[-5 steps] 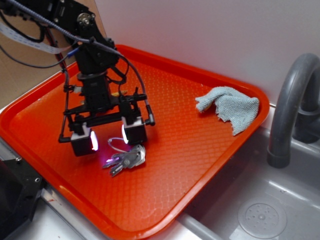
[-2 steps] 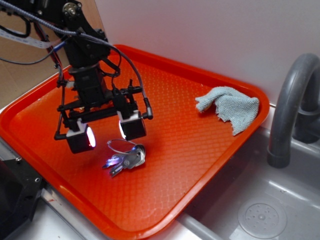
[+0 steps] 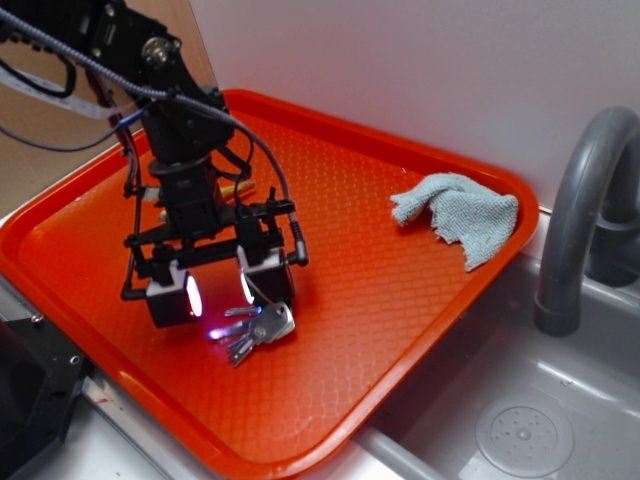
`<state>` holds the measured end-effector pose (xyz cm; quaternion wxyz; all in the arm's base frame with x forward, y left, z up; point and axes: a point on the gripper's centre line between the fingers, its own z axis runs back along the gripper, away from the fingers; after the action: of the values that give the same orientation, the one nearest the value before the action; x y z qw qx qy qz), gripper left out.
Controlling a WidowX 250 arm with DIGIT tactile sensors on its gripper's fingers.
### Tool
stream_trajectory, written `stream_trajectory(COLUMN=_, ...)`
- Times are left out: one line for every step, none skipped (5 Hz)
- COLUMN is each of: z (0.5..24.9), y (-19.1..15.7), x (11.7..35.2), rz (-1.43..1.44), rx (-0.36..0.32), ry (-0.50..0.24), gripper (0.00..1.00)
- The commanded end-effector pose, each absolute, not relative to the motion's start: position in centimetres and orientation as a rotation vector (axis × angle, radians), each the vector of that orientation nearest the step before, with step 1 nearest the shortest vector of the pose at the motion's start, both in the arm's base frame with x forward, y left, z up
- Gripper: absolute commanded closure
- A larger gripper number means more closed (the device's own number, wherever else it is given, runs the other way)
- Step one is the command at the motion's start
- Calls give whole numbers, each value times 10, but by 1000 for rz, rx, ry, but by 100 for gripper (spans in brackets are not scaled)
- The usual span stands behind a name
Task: Grab the silver keys.
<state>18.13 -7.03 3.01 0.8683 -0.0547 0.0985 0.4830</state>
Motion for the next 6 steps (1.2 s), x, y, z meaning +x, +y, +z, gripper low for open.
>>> stream_trajectory(z=23, y=-73, x=176, rz=958, rx=-106, ry=195, gripper=100)
stream_trajectory(z=37, y=-70, x=189, rz=797, rx=-87, ry=143, gripper=100)
stream_trajectory(z=77, y=-56, x=199, rz=549, rx=-54, ry=45, gripper=100)
stream_trajectory(z=128, y=-24, x=217, rz=303, rx=122, ry=-54, gripper=100)
stream_trajectory(z=181, y=-1, x=220, rz=52, rx=212, ry=-103, gripper=100)
stream_trajectory(z=232, y=-6, x=206, rz=-192, rx=193, ry=-169, gripper=100)
